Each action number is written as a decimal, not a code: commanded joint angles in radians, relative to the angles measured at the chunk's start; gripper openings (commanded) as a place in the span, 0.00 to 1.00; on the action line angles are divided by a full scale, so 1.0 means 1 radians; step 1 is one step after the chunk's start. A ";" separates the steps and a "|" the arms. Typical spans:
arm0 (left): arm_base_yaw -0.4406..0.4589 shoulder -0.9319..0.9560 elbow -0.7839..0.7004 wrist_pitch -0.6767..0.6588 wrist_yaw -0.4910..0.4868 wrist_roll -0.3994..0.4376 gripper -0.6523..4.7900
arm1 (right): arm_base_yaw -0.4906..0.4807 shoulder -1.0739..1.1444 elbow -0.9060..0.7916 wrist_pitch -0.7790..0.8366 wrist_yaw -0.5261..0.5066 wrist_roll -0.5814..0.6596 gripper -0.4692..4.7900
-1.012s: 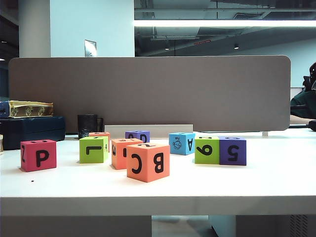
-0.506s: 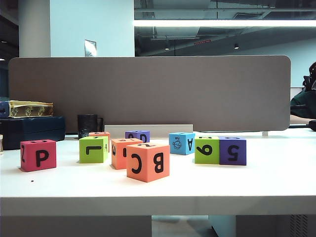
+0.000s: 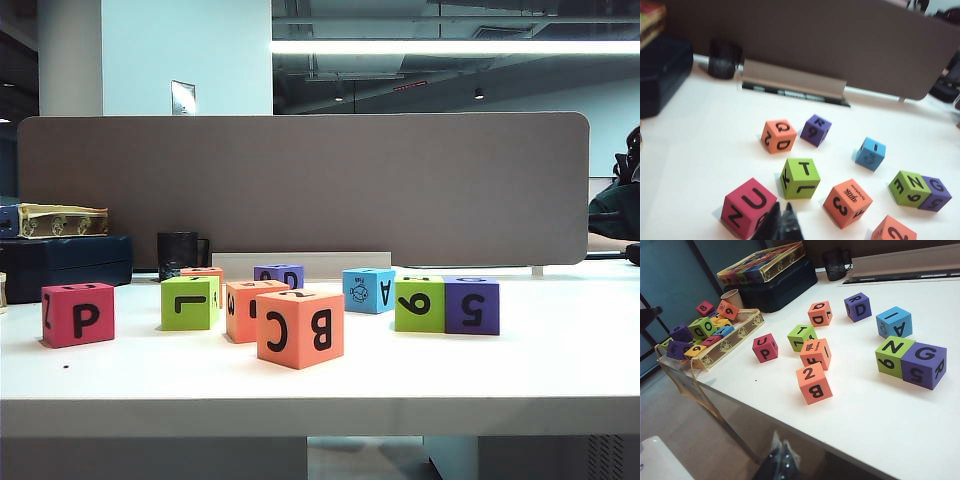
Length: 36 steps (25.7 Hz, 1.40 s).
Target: Select the appropriate blocks from the scattered letter blocks on the table and arrange them in a row to spell out "TURING".
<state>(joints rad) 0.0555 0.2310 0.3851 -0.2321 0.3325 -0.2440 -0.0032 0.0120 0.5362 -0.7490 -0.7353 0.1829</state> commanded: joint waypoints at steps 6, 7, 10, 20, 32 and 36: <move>-0.001 0.312 0.167 0.009 0.037 0.037 0.11 | 0.000 -0.009 0.005 0.037 -0.003 0.001 0.09; -0.005 0.341 0.180 0.009 0.039 0.037 0.11 | 0.000 -0.009 0.005 0.051 -0.003 0.001 0.09; -0.042 0.410 0.195 0.008 0.039 0.050 0.11 | 0.000 -0.009 0.011 0.089 -0.003 0.001 0.09; -0.180 0.494 0.196 -0.010 -0.080 0.169 0.11 | 0.000 -0.008 0.030 0.113 0.000 0.001 0.09; -0.180 0.497 0.196 -0.066 -0.093 0.170 0.11 | -0.001 -0.008 0.080 0.151 0.000 0.001 0.09; -0.180 0.497 0.196 -0.086 -0.093 0.170 0.11 | -0.001 -0.008 0.080 0.151 0.000 0.001 0.09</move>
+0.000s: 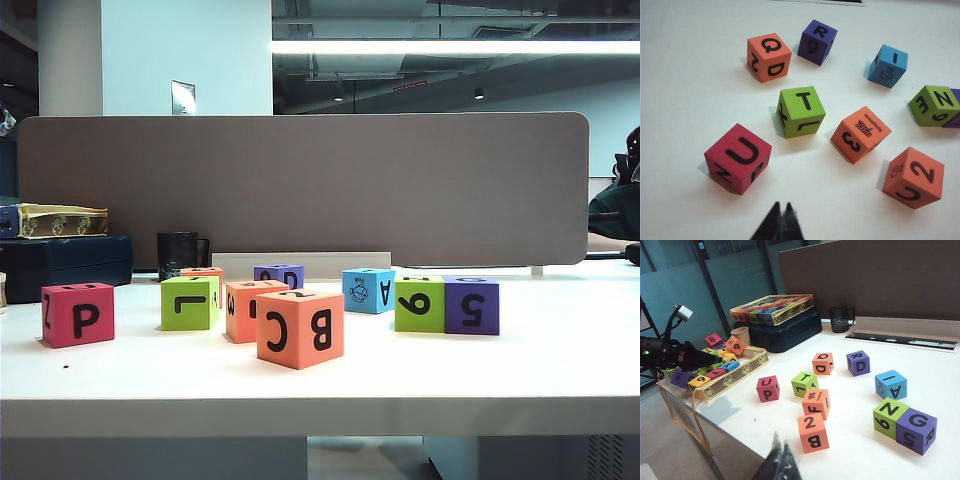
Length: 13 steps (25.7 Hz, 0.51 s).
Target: Select the appropriate blocks from the scattered letter blocks on the table and arrange them in a row to spell out "TURING".
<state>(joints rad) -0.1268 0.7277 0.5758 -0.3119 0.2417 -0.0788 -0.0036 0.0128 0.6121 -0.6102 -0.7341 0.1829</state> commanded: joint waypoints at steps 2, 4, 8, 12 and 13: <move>0.002 0.000 0.005 -0.014 -0.001 0.005 0.11 | 0.000 -0.009 0.005 0.011 -0.001 0.001 0.09; -0.003 0.005 0.005 -0.030 0.034 0.034 0.11 | 0.000 -0.009 0.004 0.008 -0.001 0.000 0.09; -0.079 0.037 0.008 -0.029 0.047 0.066 0.11 | -0.001 -0.009 0.004 0.008 -0.001 0.001 0.09; -0.180 0.143 0.060 -0.031 0.021 0.067 0.11 | 0.000 -0.009 0.004 0.007 -0.001 0.001 0.09; -0.203 0.191 0.089 -0.033 0.004 0.066 0.11 | 0.000 -0.009 0.004 0.004 -0.001 0.001 0.09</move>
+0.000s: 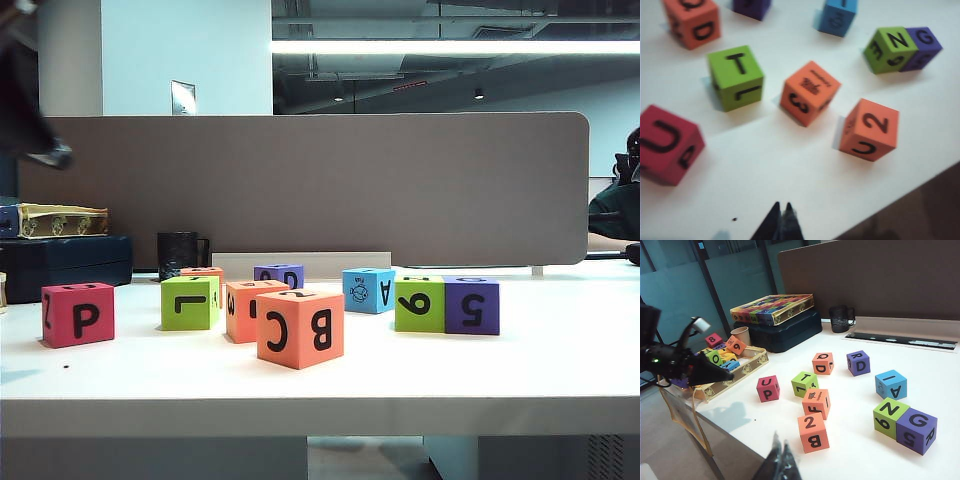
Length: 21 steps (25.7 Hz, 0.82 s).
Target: Select the appropriate blocks from the scattered letter blocks on the table and arrange them in a row to spell out "TURING".
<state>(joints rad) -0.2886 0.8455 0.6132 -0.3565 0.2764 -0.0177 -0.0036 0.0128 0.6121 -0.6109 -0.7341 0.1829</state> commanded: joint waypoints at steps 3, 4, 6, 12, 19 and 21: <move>-0.061 0.193 0.138 0.013 -0.033 0.001 0.11 | 0.000 -0.009 0.004 0.001 -0.001 0.001 0.09; -0.061 0.214 0.155 0.013 -0.033 -0.001 0.11 | 0.000 -0.009 0.004 0.001 -0.001 0.001 0.09; -0.061 0.281 0.219 0.012 -0.035 0.000 0.11 | -0.001 -0.009 0.004 0.001 -0.001 0.000 0.09; -0.061 0.403 0.406 0.039 -0.057 -0.021 0.11 | 0.000 -0.010 0.004 0.002 -0.001 0.000 0.09; -0.061 0.513 0.546 -0.035 -0.056 -0.029 0.11 | -0.001 -0.010 0.004 0.003 -0.001 0.000 0.09; -0.061 0.540 0.572 -0.039 -0.056 -0.062 0.11 | -0.001 -0.010 0.004 0.003 -0.001 0.000 0.09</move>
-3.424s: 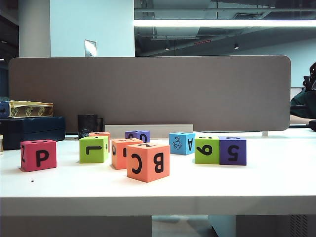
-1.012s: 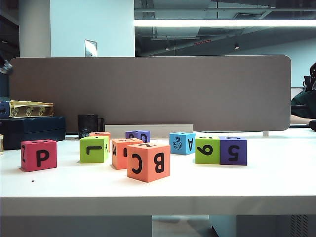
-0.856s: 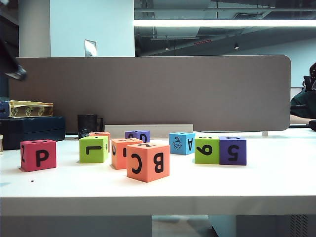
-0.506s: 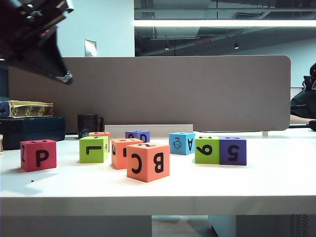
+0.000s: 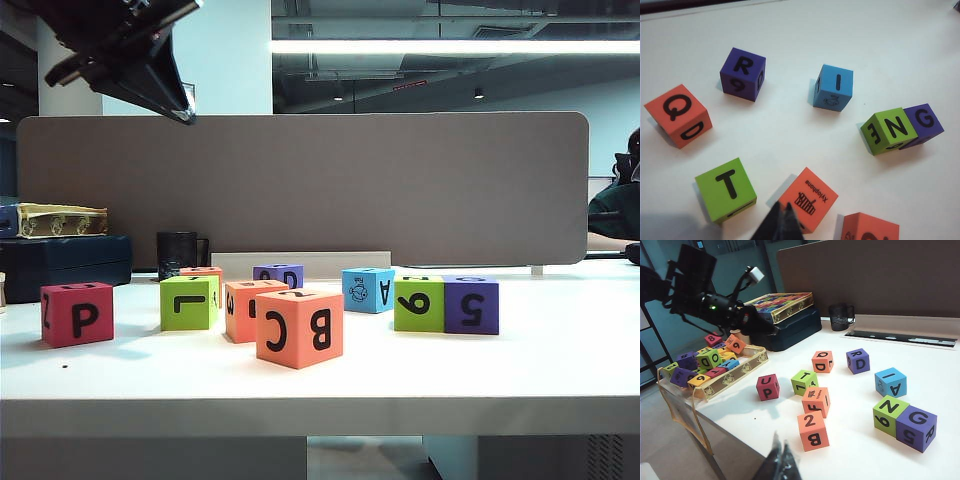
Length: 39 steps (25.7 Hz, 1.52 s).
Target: Select the appropriate blocks from the scattered letter blocks on the table and arrange them in a row to spell out "TURING".
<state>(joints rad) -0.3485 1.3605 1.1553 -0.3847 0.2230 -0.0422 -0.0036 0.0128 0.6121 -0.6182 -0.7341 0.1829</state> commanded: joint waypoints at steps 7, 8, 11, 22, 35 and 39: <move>-0.001 0.149 0.153 -0.041 -0.019 -0.048 0.11 | -0.001 -0.010 0.004 0.010 -0.001 0.000 0.09; -0.001 0.162 0.166 -0.047 -0.020 -0.048 0.11 | -0.001 -0.010 0.004 0.010 -0.001 0.000 0.09; -0.001 0.200 0.199 -0.047 -0.019 -0.048 0.11 | -0.001 -0.010 0.004 0.010 -0.001 0.000 0.09; -0.090 0.334 0.257 0.121 -0.021 -0.048 0.21 | -0.001 -0.010 0.004 0.010 -0.001 0.000 0.09; -0.143 0.668 0.687 -0.101 -0.021 -0.044 0.48 | -0.001 -0.010 0.003 0.009 -0.001 0.000 0.09; -0.154 0.727 0.767 -0.113 -0.016 -0.044 0.65 | -0.001 -0.010 0.003 0.009 0.000 0.000 0.09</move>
<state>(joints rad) -0.4969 2.0747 1.9038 -0.4950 0.2005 -0.0864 -0.0036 0.0128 0.6121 -0.6182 -0.7341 0.1829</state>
